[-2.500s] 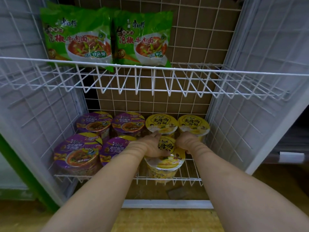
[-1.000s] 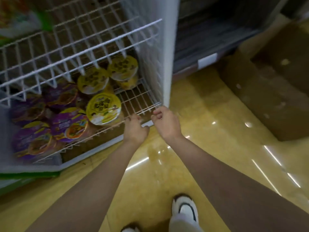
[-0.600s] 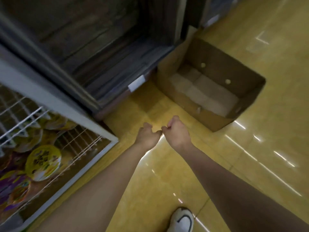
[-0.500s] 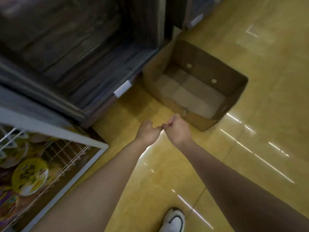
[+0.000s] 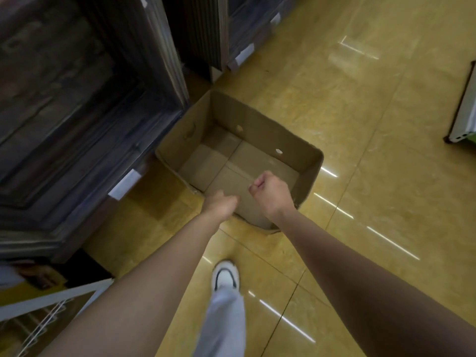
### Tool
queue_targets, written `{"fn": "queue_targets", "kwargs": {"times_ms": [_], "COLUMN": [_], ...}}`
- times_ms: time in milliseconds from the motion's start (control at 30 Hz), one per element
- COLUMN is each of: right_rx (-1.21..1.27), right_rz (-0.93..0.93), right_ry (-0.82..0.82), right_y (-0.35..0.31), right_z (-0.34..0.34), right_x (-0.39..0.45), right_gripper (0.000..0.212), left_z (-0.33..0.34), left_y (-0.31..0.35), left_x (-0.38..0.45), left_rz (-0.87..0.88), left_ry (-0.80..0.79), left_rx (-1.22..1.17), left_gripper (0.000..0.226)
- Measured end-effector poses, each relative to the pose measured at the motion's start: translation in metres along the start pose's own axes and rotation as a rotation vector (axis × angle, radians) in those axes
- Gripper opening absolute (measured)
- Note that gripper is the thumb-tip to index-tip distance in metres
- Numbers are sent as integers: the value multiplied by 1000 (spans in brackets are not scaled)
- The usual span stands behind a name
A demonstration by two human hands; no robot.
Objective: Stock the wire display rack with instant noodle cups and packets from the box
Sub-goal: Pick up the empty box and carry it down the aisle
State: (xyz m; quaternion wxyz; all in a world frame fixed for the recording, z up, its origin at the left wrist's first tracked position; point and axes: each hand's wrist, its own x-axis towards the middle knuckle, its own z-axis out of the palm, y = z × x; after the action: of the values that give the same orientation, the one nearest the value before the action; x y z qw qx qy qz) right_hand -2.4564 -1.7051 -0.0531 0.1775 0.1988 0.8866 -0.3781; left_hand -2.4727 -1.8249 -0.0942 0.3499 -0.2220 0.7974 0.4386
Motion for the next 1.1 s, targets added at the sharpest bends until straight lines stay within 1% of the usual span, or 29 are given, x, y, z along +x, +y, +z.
{"fn": "queue_targets", "kwargs": {"times_ms": [67, 200, 267, 333, 433, 567, 733, 867, 1000, 1100], "right_rx": [-24, -25, -32, -51, -77, -144, -237, -275, -293, -264], "right_rz": [-3, 64, 137, 177, 189, 145, 9, -154, -309, -385], "right_ry": [-45, -126, -174, -213, -249, -301, -341, -395, -429, -450], "right_y": [2, 8, 7, 5, -2, -20, -69, -117, -161, -194], "right_z": [5, 12, 13, 10, 1, -19, -53, -87, -142, -197], "right_x": [29, 92, 118, 138, 157, 172, 177, 166, 133, 85], "right_gripper": [9, 19, 22, 23, 21, 18, 16, 13, 14, 12], "left_z": [0, 10, 12, 11, 2, -16, -46, -73, -90, -96], "left_y": [3, 6, 10, 18, 32, 50, 84, 125, 169, 209], "left_x": [30, 79, 98, 111, 122, 122, 99, 64, -4, -84], "left_rz": [-71, -223, -277, -292, -338, -351, -349, -315, -280, -251], "left_ry": [19, -12, -14, -18, -6, 31, 100, 234, 323, 360], "left_rx": [-41, -139, -154, -164, -196, -259, -353, -452, -564, -619], "left_gripper": [47, 38, 39, 46, 53, 49, 47, 41, 39, 42]}}
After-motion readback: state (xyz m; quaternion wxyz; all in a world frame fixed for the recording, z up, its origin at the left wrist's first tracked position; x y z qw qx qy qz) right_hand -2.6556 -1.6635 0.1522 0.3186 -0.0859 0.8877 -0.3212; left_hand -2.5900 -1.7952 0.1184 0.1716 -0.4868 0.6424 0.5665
